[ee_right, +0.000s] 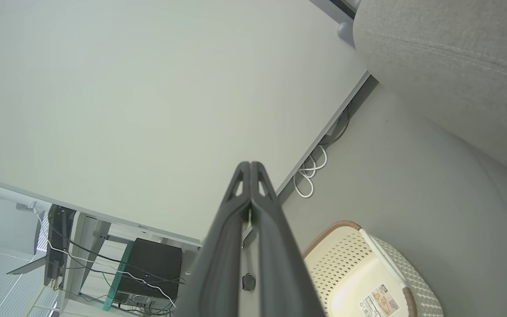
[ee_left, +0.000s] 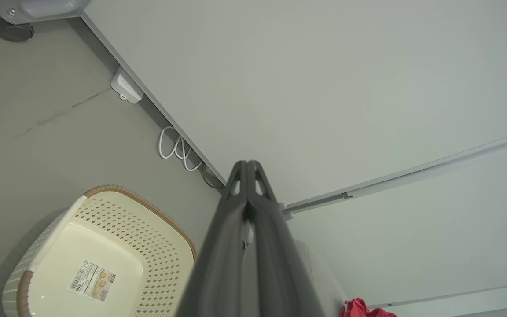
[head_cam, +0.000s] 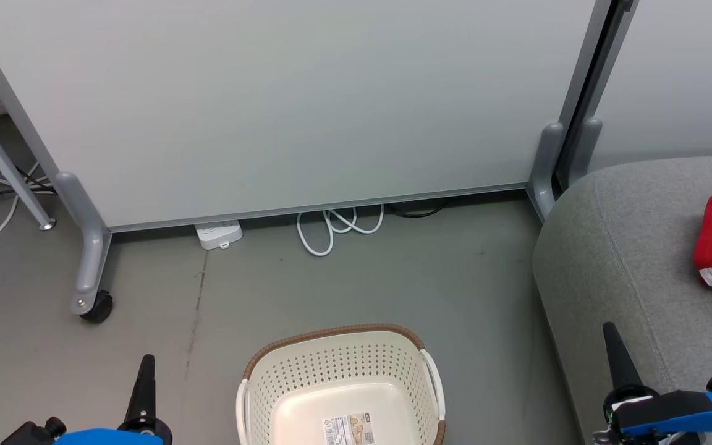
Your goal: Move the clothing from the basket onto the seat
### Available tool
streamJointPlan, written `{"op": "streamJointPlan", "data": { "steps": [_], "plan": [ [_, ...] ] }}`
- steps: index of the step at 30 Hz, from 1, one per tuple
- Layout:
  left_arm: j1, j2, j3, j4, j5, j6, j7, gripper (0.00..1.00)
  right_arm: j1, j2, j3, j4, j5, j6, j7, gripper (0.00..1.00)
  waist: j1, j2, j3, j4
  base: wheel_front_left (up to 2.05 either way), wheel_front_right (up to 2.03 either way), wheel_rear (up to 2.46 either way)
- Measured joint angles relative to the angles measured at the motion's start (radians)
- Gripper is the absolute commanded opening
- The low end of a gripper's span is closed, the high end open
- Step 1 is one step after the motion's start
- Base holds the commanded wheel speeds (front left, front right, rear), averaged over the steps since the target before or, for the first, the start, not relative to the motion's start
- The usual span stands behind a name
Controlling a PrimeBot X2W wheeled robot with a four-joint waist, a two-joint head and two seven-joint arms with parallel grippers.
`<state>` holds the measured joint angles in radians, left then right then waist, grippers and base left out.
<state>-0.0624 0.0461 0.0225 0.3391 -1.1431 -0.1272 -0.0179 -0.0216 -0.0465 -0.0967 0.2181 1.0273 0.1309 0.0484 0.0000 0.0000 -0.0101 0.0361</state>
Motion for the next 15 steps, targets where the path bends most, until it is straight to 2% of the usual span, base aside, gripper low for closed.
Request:
{"op": "streamJointPlan", "data": {
  "steps": [15],
  "plan": [
    [-0.014, 0.0, 0.025, -0.027, -0.135, 0.0, 0.038, 0.0, -0.024, 0.0, -0.005, 0.007, 0.167, 0.0, 0.018, 0.0, 0.0001, 0.0, 0.003, -0.009, 0.0, 0.0, 0.0]
  ]
}}
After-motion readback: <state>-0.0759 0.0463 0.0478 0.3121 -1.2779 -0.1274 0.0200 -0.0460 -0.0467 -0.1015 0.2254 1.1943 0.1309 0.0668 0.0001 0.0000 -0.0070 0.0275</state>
